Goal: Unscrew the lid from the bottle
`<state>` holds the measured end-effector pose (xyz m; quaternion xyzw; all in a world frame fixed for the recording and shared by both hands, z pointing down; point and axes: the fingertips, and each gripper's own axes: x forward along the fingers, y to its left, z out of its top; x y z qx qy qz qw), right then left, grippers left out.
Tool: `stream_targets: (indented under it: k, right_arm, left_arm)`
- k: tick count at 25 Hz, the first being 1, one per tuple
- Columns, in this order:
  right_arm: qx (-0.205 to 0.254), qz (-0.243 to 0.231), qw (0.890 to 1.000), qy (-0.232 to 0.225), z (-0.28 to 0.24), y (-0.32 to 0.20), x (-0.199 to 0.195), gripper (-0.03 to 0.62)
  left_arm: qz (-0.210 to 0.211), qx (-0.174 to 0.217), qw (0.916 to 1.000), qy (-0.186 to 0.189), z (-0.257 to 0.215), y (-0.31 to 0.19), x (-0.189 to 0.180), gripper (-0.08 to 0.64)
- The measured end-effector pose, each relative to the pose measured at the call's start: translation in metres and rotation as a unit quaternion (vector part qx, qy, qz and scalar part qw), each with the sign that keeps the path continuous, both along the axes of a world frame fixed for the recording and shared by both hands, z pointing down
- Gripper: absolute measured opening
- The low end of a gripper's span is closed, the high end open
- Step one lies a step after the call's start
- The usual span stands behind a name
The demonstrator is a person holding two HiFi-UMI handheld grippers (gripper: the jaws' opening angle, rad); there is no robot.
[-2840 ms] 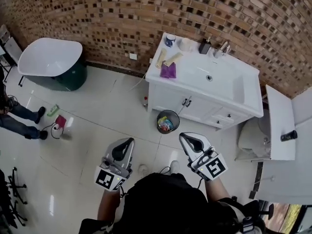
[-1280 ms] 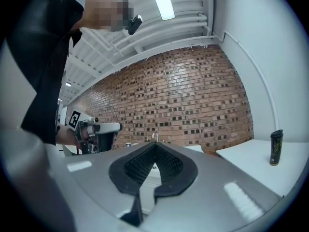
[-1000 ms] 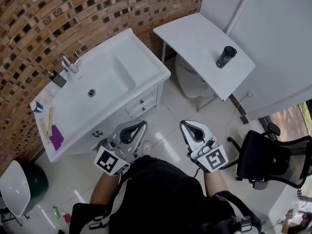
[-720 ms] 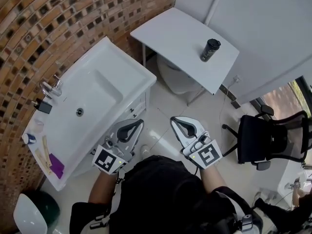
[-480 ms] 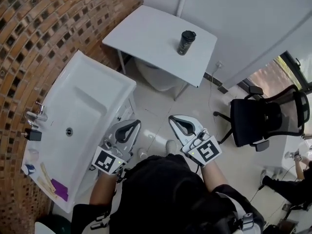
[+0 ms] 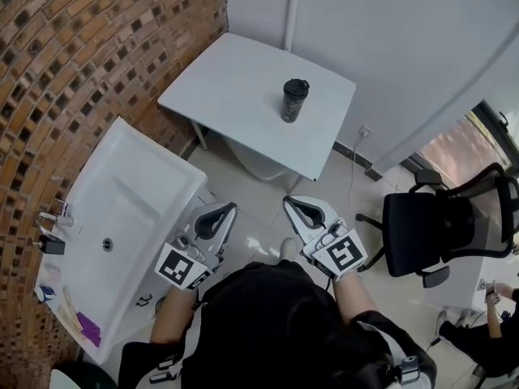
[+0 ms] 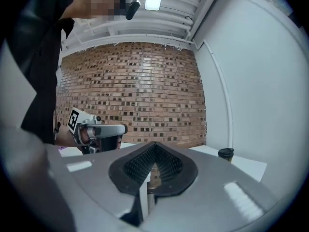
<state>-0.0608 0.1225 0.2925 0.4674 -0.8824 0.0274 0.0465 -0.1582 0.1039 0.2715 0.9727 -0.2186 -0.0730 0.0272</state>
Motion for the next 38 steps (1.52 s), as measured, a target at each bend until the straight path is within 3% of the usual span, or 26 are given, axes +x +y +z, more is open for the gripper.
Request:
stream_targets:
  k: [5,9,15,25,29,38]
  right_arm:
    - [0.014,-0.031,0.999,-0.005,-0.010,-0.040,0.070,0.006]
    - [0.007,-0.048,0.999,-0.018,-0.008,-0.056,0.112,0.006]
    - [-0.013,-0.031,0.999,-0.033,0.008,-0.098,0.155,0.006]
    - [-0.007,0.011,1.000,0.015,0.010,-0.213,0.191,0.006]
    - [-0.004,0.032,0.999,0.032,0.011,-0.255,0.207,0.006]
    - [-0.030,0.020,0.999,0.008,0.028,-0.302,0.229,0.006]
  left_arm:
    - [-0.049,0.005,0.9986,0.022,-0.009,-0.024,0.060,0.002]
    - [-0.073,-0.007,0.9973,0.006,0.006,-0.033,0.102,0.002]
    - [-0.045,-0.020,0.9986,-0.017,0.019,-0.067,0.148,0.003]
    - [0.012,0.009,0.9987,-0.048,0.036,-0.212,0.191,0.003]
    - [0.011,0.014,0.9985,-0.051,0.038,-0.259,0.192,0.003]
    - [-0.001,-0.035,0.9973,-0.065,0.078,-0.309,0.209,0.025]
